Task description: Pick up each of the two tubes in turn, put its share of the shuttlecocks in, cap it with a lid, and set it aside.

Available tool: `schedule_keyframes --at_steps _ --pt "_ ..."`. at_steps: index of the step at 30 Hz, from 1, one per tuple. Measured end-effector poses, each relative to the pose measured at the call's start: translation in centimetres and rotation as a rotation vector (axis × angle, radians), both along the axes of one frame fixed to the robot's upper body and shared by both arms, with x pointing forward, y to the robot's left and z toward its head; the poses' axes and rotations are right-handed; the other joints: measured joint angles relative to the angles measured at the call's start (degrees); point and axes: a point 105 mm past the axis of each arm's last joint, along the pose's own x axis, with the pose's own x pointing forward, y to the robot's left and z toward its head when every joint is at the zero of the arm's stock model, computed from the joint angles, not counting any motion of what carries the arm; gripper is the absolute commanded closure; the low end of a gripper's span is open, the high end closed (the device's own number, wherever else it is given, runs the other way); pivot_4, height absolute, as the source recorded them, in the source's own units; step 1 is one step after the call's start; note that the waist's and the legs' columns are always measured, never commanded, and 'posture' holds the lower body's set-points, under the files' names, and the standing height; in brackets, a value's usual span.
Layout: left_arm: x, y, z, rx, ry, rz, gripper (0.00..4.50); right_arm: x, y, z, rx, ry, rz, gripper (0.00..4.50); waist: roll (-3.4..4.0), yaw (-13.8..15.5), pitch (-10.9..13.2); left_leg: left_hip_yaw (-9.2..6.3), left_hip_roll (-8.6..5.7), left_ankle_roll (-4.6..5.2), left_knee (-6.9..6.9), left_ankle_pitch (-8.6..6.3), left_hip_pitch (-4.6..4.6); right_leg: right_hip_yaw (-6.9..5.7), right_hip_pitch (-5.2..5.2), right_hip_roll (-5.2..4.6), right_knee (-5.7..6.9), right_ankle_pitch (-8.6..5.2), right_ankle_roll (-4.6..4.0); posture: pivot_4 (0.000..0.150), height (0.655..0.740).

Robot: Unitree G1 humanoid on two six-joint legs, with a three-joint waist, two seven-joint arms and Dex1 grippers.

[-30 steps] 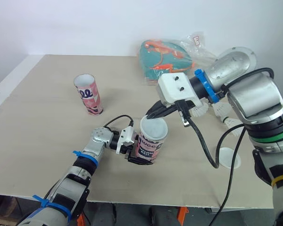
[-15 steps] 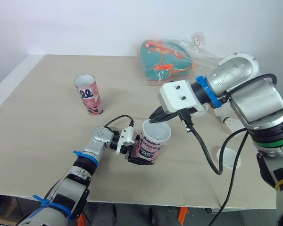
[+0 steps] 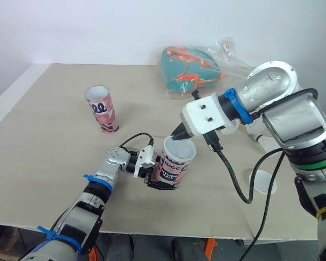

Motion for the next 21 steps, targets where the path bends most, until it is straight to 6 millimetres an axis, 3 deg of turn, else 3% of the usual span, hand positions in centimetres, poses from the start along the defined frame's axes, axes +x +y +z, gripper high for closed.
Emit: schedule_keyframes --at_steps 5,6,11,16,21 --pt "0.0 0.2 -0.1 0.001 0.002 0.007 0.84 0.7 0.2 -0.1 -0.014 -0.063 -0.016 2.74 -0.05 0.0 -0.1 0.02 0.01 -0.01 -0.02 0.00 0.15 0.00 -0.10 -0.01 0.00 -0.04 -0.07 0.150 0.7400" --pt "0.0 0.3 -0.2 0.002 0.004 0.008 0.84 0.9 0.2 0.0 -0.013 -0.082 -0.022 2.13 -0.07 0.0 -0.2 0.02 0.01 -0.01 -0.04 0.00 0.17 0.00 -0.10 0.00 0.00 -0.04 -0.08 0.150 0.7400" --pt "0.0 0.3 -0.4 0.004 0.008 0.011 0.84 1.4 0.4 0.5 0.017 -0.136 -0.049 0.03 -0.25 0.0 -0.5 0.03 0.03 -0.01 -0.05 -0.01 0.20 0.00 -0.10 0.00 0.00 -0.04 -0.10 0.150 0.7400" --pt "0.1 0.4 -0.6 0.007 0.016 0.017 0.84 1.9 0.9 0.6 0.075 -0.113 -0.086 0.03 -0.37 -0.1 -0.7 0.04 0.05 -0.02 -0.09 -0.01 0.26 0.00 -0.10 0.00 0.00 0.01 -0.21 0.150 0.7400" --pt "0.1 0.4 -0.5 0.008 0.001 0.013 0.84 1.9 1.3 1.1 0.236 0.148 -0.134 0.03 -0.33 -0.1 -0.7 0.03 0.06 0.02 -0.11 0.01 0.17 0.01 -0.05 0.01 0.00 0.13 -0.30 0.150 0.7400"
